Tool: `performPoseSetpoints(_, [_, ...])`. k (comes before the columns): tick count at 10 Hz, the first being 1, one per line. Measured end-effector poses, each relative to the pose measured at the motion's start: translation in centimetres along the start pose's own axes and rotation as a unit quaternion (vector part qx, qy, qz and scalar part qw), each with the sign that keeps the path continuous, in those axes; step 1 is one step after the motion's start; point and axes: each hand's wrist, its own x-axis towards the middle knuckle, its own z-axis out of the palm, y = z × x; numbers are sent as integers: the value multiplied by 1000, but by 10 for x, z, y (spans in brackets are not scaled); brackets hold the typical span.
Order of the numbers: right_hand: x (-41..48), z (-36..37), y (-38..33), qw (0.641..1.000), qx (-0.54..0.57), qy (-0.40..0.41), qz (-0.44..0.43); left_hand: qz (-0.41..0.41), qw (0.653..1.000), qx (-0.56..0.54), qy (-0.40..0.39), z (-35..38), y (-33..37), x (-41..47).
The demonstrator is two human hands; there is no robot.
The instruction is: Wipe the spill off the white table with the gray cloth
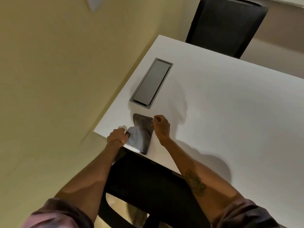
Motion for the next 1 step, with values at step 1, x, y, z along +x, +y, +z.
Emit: performPoseSetpoints(1, [3,-20,1,1000,-2,4,2,4,999,15,34,-9,12,-4])
